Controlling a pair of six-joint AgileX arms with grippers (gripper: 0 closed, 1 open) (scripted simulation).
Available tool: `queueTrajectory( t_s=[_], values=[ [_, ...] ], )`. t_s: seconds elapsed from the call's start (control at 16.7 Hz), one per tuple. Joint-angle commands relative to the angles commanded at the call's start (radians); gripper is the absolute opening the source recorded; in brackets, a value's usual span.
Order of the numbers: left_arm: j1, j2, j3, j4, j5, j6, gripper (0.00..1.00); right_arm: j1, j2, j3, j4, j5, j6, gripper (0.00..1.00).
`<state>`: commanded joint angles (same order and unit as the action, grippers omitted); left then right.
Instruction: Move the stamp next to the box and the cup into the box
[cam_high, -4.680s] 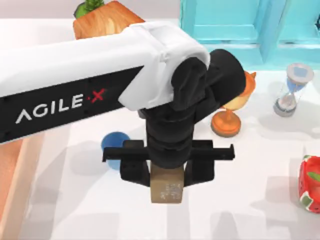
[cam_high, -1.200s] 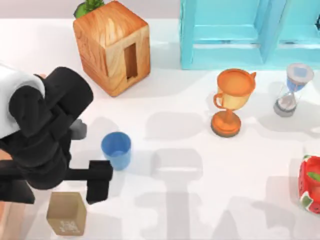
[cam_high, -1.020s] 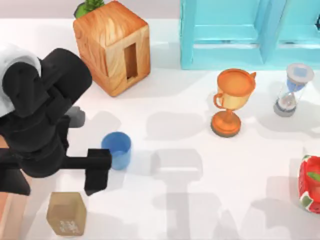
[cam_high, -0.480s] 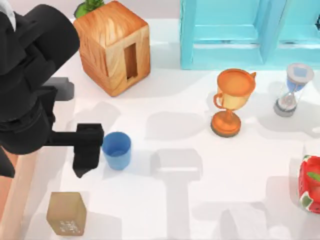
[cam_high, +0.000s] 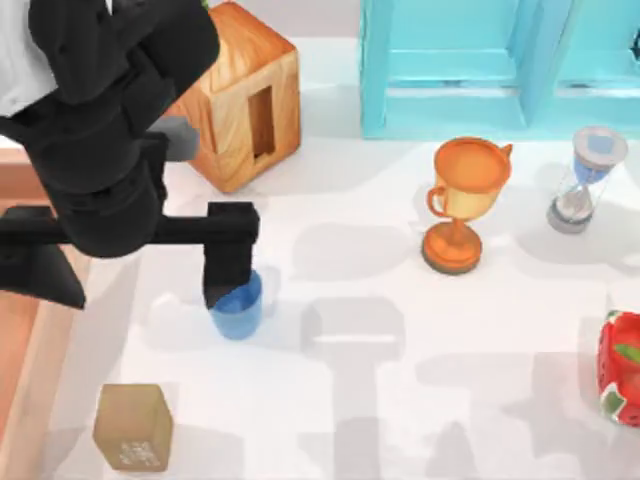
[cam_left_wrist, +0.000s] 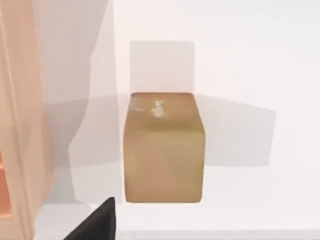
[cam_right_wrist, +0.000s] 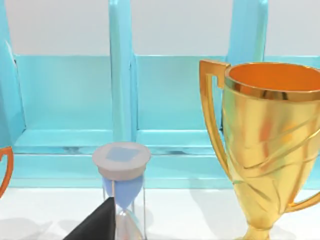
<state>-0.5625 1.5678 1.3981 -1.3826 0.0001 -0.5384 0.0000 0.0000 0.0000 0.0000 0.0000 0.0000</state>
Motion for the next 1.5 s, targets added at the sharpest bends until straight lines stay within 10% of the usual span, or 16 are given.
queueTrajectory(
  t_s=[0.6,1.5],
  values=[
    [-0.044,0.446,0.279,0.148,0.001,-0.042,1.00,0.000,0.000,0.000,0.000,0.000,0.000,1.00],
    [-0.042,0.519,0.073,0.429,0.002,-0.039,1.00,0.000,0.000,0.000,0.000,0.000,0.000,1.00]
  ],
)
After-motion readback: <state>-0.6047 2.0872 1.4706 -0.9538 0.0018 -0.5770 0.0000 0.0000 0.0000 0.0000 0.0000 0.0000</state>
